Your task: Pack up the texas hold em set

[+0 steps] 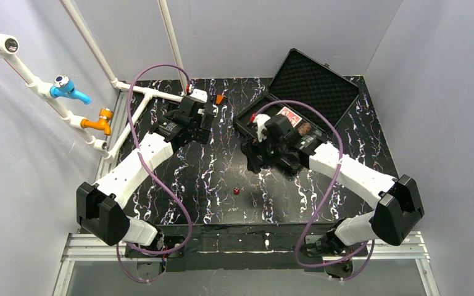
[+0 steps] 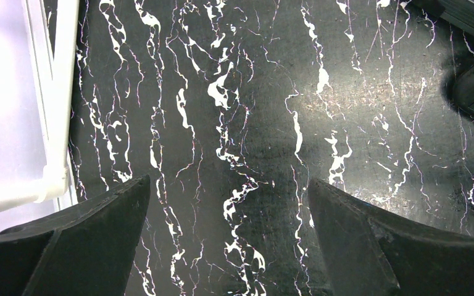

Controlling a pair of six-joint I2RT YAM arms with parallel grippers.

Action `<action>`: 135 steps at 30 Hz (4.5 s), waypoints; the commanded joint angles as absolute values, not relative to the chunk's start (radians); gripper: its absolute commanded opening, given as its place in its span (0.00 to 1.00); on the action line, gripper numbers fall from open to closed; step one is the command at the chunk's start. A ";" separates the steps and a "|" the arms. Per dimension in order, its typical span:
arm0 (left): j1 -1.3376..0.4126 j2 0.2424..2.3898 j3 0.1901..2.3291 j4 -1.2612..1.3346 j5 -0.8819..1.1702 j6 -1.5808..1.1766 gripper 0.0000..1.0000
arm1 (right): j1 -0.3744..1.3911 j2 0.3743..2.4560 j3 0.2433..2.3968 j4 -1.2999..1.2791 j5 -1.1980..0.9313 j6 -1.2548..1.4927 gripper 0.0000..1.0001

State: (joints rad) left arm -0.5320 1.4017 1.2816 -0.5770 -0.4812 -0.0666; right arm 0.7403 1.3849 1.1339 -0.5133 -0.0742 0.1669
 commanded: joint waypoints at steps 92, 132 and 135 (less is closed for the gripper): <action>-0.528 1.381 1.288 -0.594 -0.491 -0.065 0.99 | 1.083 1.565 1.124 -0.335 0.432 0.193 0.01; -0.529 1.396 1.295 -0.596 -0.460 -0.077 0.99 | 0.584 1.321 1.078 -0.576 0.653 0.458 0.01; -0.529 1.396 1.296 -0.598 -0.457 -0.077 0.99 | 0.557 1.321 1.058 -0.566 0.652 0.469 0.01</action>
State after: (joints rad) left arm -0.5320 1.4017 1.2816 -0.5774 -0.4614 -0.0708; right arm 0.5838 1.3392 1.0805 -0.5571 0.6193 0.4278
